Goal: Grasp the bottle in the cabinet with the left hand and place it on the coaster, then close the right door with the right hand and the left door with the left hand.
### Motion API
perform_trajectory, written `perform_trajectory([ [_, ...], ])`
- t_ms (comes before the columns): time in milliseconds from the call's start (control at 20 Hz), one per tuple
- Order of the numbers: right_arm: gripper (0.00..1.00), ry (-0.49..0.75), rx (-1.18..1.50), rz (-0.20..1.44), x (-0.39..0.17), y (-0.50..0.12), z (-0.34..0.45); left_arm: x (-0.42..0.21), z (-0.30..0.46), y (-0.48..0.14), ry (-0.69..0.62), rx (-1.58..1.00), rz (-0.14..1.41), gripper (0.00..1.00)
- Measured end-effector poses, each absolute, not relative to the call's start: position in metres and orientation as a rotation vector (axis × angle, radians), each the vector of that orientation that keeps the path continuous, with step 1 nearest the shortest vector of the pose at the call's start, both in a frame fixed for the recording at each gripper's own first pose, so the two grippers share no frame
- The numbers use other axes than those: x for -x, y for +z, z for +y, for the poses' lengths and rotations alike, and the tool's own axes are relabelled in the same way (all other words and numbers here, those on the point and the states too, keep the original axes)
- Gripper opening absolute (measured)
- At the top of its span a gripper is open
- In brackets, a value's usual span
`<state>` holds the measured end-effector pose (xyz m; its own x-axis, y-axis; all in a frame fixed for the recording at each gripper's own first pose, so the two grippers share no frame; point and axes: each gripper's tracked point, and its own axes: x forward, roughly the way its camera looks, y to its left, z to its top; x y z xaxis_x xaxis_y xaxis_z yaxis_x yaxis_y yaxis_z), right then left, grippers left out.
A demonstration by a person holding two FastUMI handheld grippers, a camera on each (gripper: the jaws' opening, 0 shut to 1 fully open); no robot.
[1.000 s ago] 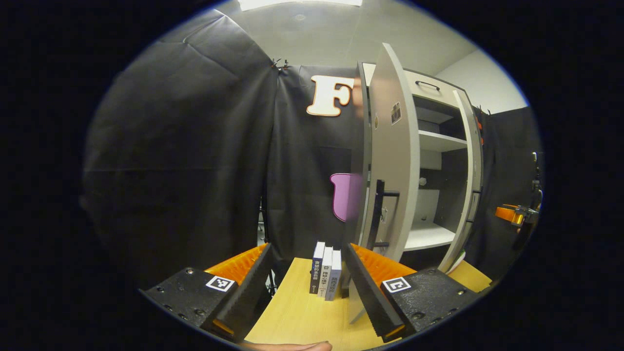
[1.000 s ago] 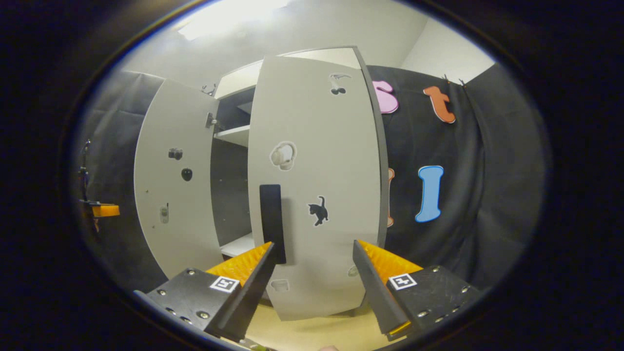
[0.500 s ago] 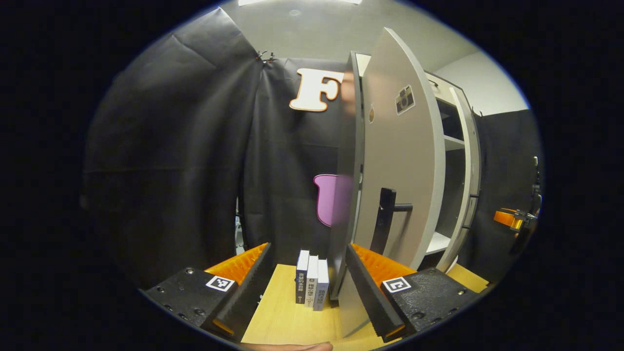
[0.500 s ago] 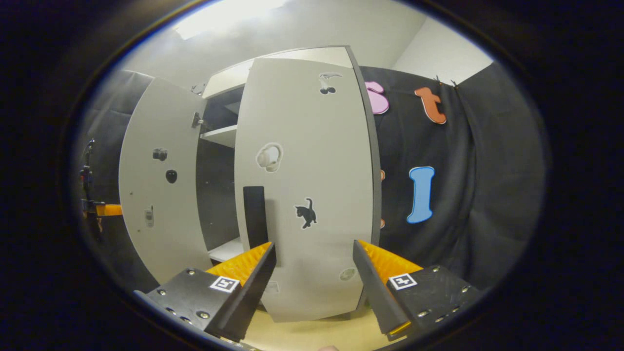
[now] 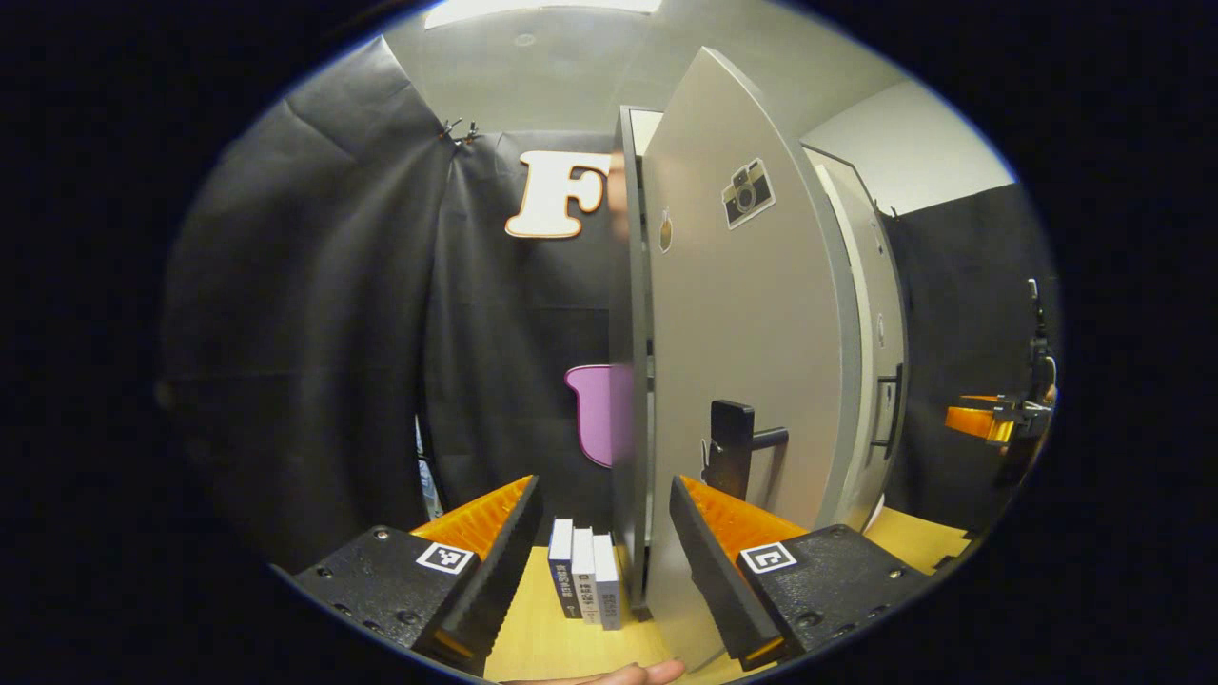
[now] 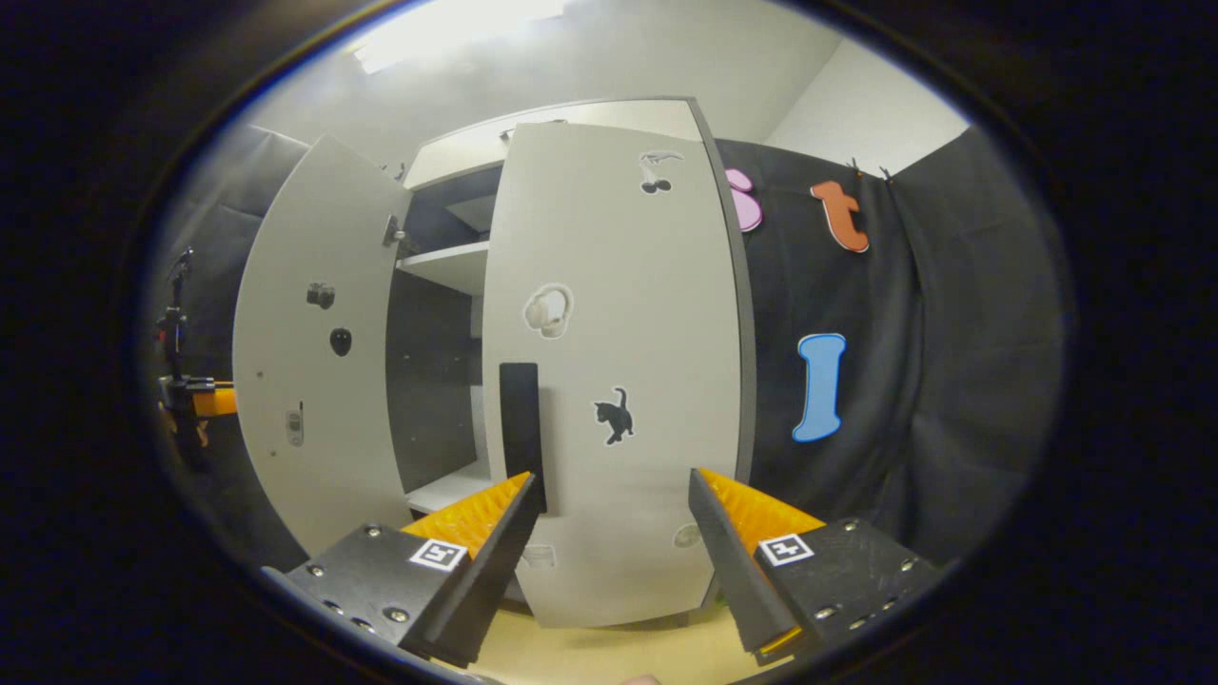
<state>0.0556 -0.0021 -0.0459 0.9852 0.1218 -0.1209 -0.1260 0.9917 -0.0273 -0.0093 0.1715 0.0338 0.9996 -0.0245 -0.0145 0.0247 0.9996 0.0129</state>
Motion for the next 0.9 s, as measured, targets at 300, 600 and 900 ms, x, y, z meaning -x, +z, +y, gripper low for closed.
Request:
perform_trajectory([
  [300,0.96,0.122,0.055,0.139,-0.037,-0.051,-0.012,0.001,0.146,0.034,-0.088,0.016,0.011,0.84],
  [600,0.94,0.12,0.053,0.143,-0.002,-0.049,-0.041,-0.005,0.119,0.035,-0.057,-0.032,0.004,0.87],
  [900,0.96,0.12,0.028,0.175,0.031,-0.058,-0.067,-0.012,0.104,0.03,-0.055,0.004,0.025,0.87],
])
